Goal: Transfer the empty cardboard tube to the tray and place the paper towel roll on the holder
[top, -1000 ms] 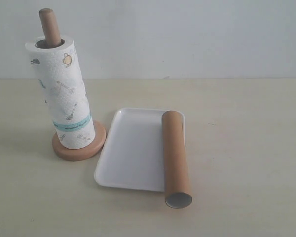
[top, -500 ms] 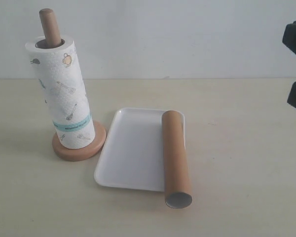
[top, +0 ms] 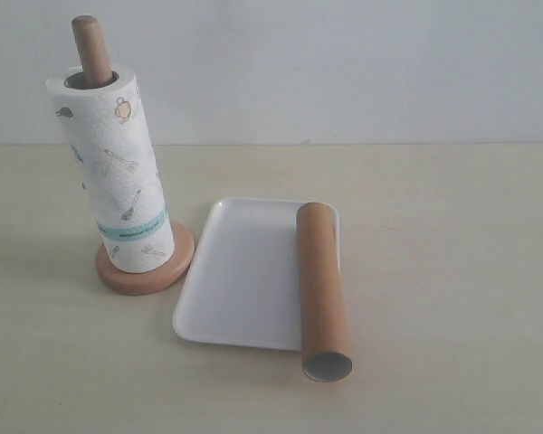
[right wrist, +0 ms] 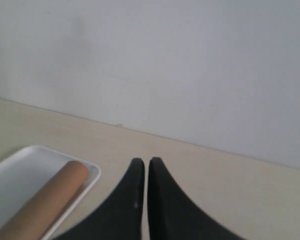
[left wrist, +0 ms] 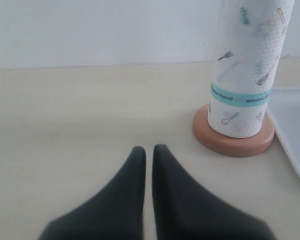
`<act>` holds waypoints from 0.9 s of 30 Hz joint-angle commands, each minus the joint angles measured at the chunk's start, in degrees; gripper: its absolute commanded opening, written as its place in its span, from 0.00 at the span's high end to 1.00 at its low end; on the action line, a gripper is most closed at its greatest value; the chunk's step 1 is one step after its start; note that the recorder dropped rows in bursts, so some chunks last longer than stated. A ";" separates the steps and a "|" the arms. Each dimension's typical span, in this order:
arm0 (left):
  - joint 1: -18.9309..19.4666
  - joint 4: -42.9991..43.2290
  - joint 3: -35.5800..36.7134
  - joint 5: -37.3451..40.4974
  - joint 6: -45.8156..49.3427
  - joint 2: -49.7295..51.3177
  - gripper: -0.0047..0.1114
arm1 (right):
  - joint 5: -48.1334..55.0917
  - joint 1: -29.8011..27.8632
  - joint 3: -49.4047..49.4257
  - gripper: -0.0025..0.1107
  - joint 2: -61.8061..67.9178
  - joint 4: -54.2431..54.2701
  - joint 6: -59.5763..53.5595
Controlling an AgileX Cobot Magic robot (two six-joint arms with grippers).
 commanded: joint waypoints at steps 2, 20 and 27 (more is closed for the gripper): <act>-0.29 -0.47 0.20 0.05 0.14 -0.18 0.92 | -1.55 -7.64 8.46 0.96 -8.81 0.09 1.58; -0.29 -0.47 0.20 0.05 0.14 -0.18 0.92 | 14.76 -14.88 15.60 0.96 -28.62 -0.17 0.71; -0.29 -0.47 0.20 0.05 0.14 -0.18 0.92 | 21.74 -14.88 15.60 0.96 -29.97 1.63 -0.24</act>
